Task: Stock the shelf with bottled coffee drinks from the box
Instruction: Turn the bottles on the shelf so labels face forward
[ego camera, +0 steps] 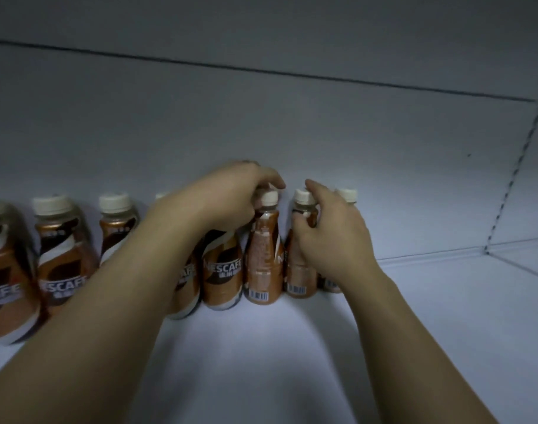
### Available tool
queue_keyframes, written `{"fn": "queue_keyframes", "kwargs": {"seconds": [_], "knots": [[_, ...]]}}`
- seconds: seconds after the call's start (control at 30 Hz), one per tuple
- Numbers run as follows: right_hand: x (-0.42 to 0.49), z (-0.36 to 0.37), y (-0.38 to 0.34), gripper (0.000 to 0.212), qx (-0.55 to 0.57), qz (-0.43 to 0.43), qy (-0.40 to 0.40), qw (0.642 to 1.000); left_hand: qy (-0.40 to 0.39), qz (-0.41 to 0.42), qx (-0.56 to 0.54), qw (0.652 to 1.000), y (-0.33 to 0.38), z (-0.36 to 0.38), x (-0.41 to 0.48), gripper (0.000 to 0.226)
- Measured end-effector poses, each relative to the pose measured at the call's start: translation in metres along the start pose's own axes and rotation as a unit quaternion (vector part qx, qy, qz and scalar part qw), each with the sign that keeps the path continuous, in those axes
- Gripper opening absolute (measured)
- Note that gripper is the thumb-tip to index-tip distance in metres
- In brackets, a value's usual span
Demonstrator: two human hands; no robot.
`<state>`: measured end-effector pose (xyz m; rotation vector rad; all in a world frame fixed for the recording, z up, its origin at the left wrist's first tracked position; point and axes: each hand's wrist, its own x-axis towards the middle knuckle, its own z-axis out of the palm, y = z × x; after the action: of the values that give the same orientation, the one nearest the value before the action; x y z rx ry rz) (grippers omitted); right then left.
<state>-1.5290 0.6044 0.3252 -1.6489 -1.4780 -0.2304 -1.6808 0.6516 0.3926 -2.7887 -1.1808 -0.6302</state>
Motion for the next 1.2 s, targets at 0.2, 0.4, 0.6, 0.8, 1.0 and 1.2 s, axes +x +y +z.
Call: {"fn": "queue_keyframes", "kwargs": {"seconds": [0.2,0.4,0.6,0.8,1.0,1.2], "knots": [[0.001,0.004,-0.001,0.055,-0.009,0.005,0.009,1.0,0.026,0.013,0.003,1.0,-0.007,0.004,0.0,0.043],[-0.001,0.005,0.002,0.059,-0.009,0.0,0.007,1.0,0.046,0.016,0.059,0.997,-0.007,0.004,0.002,0.025],[0.001,0.008,0.008,0.064,0.014,0.008,0.004,1.0,0.107,-0.022,0.124,0.986,-0.004,0.009,0.007,0.049],[0.004,0.006,0.008,0.065,0.006,0.008,0.01,1.0,0.132,-0.032,0.168,0.976,-0.002,0.01,0.004,0.062],[0.004,0.002,0.007,0.064,0.009,0.019,0.025,0.999,0.072,0.006,0.135,0.988,0.005,0.009,0.001,0.046],[0.009,0.007,0.007,0.072,-0.051,0.013,0.062,0.997,0.067,-0.009,0.036,0.997,0.004,0.008,0.0,0.053]]}}
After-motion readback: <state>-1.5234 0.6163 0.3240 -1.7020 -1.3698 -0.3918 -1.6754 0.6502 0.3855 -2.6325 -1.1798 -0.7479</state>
